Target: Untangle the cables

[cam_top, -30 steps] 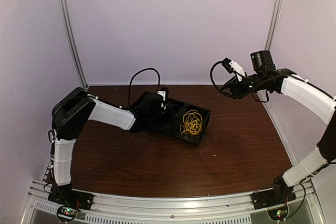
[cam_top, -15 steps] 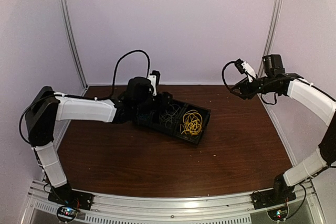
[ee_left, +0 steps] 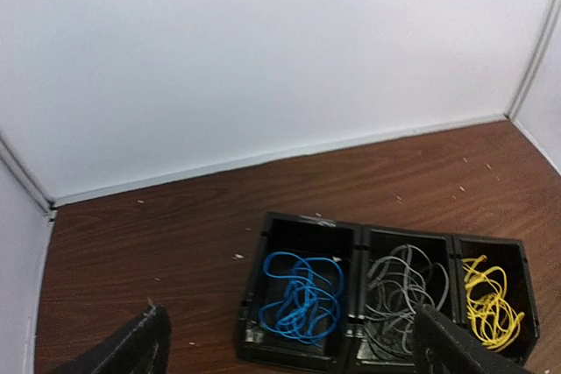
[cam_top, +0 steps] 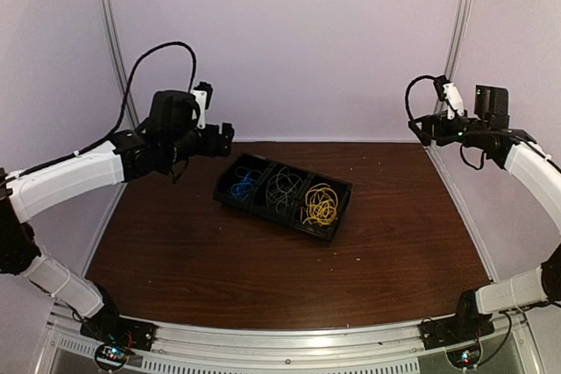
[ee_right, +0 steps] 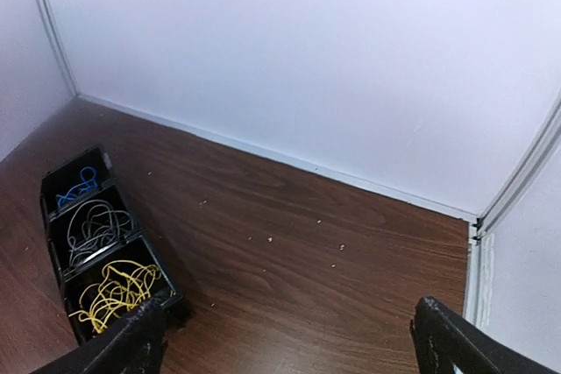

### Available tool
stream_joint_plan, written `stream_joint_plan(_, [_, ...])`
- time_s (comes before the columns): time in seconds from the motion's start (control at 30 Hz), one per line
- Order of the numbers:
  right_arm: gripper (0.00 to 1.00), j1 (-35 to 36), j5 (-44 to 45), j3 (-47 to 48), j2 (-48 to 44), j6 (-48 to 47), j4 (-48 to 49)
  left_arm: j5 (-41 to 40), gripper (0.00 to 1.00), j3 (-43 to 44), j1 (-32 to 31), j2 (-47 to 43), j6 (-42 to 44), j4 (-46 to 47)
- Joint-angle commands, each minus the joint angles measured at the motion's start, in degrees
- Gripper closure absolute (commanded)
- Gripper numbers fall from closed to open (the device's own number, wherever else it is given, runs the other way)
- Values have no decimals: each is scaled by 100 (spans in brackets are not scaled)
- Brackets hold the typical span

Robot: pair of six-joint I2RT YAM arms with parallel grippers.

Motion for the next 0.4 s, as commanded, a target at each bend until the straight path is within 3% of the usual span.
stream_joint_plan(0.0, [0,-44,1167,-350,-450,753,851,-1149,2,-247,369,-985,-34,-349])
stream_joint_plan(0.07, [0,-54,1493,-238,-492,817,785,-1450,2,-432,627,-1397,-291,-333])
stream_joint_plan(0.17, [0,-53,1661,71,-511,852,520,-1154,2,-612,1079,-1764,-460,-384])
stream_joint_plan(0.37, [0,-53,1431,-39,-756,806,539,-911,2,-932,1337,-1793,-24,-229])
